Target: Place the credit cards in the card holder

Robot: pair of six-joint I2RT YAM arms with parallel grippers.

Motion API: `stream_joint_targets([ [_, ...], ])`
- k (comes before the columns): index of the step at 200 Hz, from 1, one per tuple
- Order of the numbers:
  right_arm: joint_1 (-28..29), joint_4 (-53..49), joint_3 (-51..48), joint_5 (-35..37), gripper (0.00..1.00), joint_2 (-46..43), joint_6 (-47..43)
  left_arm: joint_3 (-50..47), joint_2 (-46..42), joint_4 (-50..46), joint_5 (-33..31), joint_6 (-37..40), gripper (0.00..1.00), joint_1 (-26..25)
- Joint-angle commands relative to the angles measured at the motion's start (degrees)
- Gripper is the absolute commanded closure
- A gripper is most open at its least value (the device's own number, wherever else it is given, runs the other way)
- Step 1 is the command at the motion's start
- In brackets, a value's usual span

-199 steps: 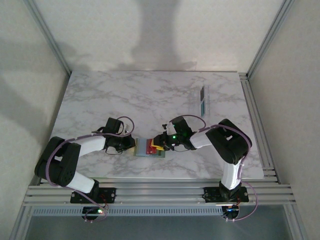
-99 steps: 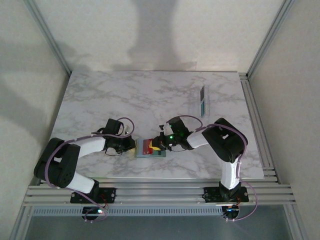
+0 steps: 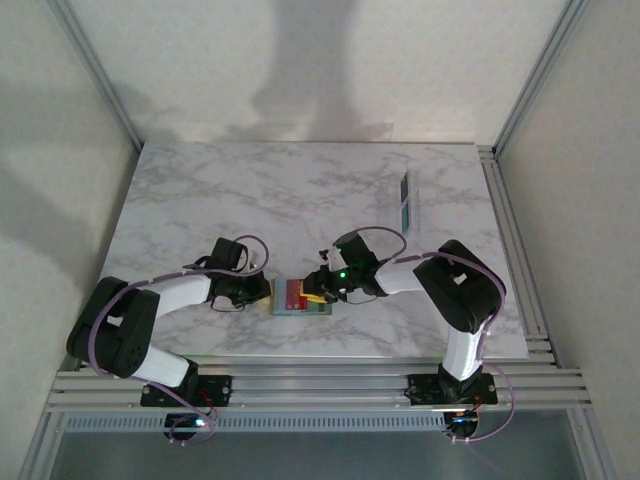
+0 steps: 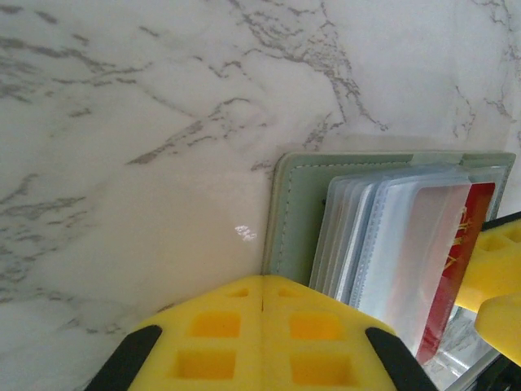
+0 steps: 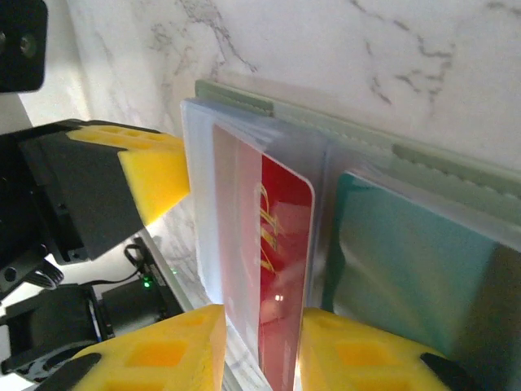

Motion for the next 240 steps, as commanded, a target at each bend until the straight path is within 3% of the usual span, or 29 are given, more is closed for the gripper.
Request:
stream_joint_targets([
  [1,0.32,-8.30,0.14,3.09,0.71,-1.57,-3.38,-0.67,0.29,-3.83,-3.05,-0.29,1.00,-0.37],
  [47,0.32,-6.18,-0.18,2.21,0.85,-1.01,-2.79,-0.87,-0.30,-3.47,-2.17,-0.32,1.00,-0.46],
  [160,3.99,-2.84,5.25,-0.02,0.92,4.65,-1.74,-0.78,0.28,-2.90,-2.15,-0.24,1.00,-0.55],
  [184,4.10,-3.40,5.66,0.31,0.85,4.01,-1.82,-0.45,0.76,-2.85,-1.29,-0.24,1.00,-0.55],
  [240,4.01,-14.94,4.32,6.53,0.74,-3.77,-8.39,-0.70,0.26,-3.02,-2.55,0.06,1.00,-0.55],
])
